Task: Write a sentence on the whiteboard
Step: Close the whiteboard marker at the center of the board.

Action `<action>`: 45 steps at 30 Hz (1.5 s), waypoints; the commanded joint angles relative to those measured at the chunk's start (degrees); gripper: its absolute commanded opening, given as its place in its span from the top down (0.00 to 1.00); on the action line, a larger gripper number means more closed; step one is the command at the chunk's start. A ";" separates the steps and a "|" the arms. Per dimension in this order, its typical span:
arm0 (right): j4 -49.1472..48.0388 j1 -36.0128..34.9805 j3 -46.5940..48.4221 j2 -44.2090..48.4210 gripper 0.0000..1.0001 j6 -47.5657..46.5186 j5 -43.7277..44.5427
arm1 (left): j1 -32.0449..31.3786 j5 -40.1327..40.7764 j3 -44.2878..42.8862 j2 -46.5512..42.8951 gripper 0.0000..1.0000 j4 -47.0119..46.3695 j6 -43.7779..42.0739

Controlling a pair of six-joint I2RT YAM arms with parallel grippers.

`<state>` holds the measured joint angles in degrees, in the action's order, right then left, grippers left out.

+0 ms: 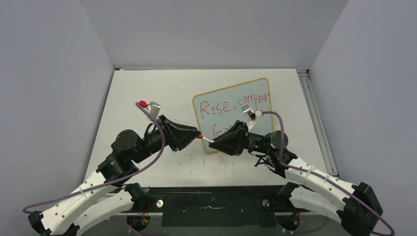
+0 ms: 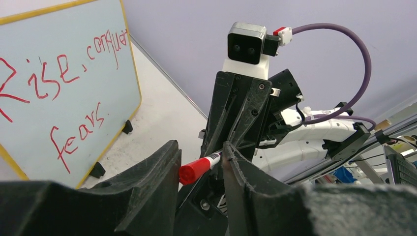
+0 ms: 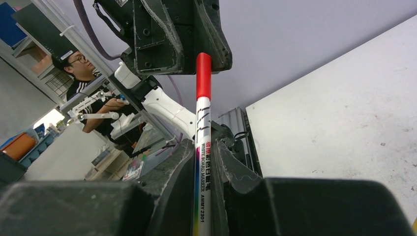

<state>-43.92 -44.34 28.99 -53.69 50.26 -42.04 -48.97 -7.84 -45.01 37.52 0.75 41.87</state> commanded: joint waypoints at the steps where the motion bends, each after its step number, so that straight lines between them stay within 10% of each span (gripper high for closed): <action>1: -4.38 -0.32 -0.11 0.12 0.95 0.01 -0.89 | 0.45 -1.53 -0.33 -0.05 0.67 -3.50 0.76; 12: -3.98 -0.31 -0.08 0.43 0.95 -0.18 -0.46 | 0.60 -2.14 0.00 0.73 0.69 -3.41 1.35; 20: -4.26 -0.29 -0.17 0.59 0.95 0.13 0.23 | 0.72 -2.77 0.67 1.15 1.00 -4.58 2.15; 45: -9.52 -0.87 1.10 -1.34 0.95 0.89 4.07 | 0.56 -9.38 6.06 2.56 1.00 -11.51 5.52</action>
<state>-48.12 -44.69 28.36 -53.89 51.57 -41.56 -47.77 -11.77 -40.47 38.76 -10.33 46.39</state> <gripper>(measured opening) 0.152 0.131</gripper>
